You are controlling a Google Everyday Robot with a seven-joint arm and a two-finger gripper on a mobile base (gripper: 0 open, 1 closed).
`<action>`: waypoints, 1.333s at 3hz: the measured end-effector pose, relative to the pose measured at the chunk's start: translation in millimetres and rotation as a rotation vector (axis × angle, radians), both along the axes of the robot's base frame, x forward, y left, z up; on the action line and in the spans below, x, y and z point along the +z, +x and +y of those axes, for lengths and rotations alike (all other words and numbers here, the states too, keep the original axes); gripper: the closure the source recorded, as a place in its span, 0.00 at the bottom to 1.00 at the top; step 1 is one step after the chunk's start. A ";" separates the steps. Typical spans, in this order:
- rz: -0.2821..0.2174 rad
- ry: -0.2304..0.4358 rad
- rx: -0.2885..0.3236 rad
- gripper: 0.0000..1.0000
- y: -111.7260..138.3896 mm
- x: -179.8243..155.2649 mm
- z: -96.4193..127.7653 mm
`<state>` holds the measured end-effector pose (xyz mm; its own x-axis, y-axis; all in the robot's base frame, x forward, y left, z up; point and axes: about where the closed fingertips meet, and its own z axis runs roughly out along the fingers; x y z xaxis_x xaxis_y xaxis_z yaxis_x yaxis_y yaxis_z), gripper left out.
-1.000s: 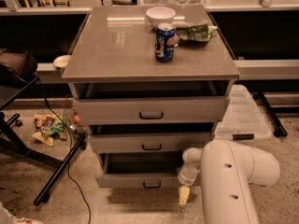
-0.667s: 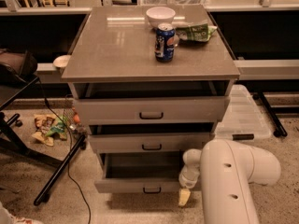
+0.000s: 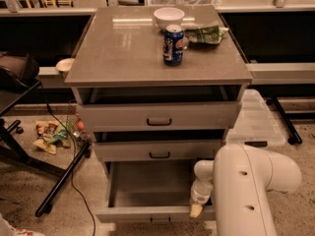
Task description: Open bottom drawer
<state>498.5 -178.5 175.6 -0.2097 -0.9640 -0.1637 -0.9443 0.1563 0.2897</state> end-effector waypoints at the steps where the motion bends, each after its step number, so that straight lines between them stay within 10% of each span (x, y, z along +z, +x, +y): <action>1: 0.000 0.000 0.000 0.67 0.0 0.0 0.0; 4: 0.000 0.000 0.000 0.00 -0.1 -0.1 0.0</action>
Offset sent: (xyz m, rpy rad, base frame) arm 0.0000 0.0000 0.0000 0.0000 0.0000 0.0000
